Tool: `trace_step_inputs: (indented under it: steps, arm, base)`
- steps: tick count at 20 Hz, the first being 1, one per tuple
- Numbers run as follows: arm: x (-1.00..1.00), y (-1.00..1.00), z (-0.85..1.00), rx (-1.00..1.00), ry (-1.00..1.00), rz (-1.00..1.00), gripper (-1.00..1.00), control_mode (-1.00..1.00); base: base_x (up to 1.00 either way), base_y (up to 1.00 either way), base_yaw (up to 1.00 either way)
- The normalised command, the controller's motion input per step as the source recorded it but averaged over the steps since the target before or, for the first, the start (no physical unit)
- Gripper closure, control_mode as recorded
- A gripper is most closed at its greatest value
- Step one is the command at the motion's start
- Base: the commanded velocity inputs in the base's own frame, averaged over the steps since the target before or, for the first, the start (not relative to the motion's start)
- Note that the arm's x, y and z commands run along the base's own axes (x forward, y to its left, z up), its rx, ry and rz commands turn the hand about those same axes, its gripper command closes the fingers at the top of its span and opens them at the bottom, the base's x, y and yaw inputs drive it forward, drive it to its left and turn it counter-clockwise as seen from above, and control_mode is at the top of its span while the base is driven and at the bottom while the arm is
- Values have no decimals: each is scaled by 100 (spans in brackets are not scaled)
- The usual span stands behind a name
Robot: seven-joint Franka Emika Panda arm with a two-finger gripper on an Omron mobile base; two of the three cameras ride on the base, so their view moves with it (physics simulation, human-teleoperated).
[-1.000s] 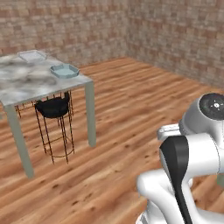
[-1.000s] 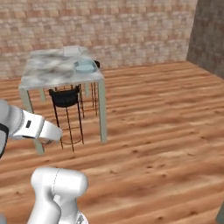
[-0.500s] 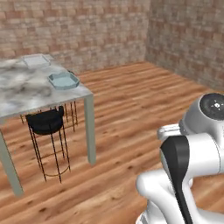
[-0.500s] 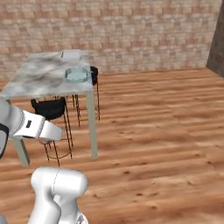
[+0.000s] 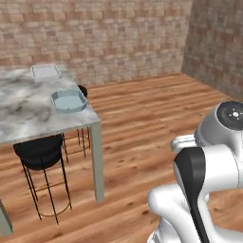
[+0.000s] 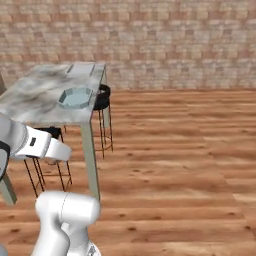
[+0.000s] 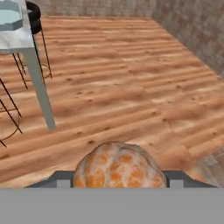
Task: Place the cold items (bell pepper and tangerine) from the fridge in one tupperware on the dining counter. Place the warm items (kebab skewer and hot dog) in the stove area in another tupperware.
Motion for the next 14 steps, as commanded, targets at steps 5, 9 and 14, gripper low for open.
trace_step_inputs:
  steps: [5, 9, 14]
  arm:
    - [0, 0, 0, 0, 0, 0, 100, 100]
    - [0, 0, 0, 0, 0, 0, 100, 100]
    - [0, 0, 0, 0, 0, 0, 100, 100]
  base:
    - [100, -57, 28]
    - [100, -61, 26]
    - [100, -68, 29]
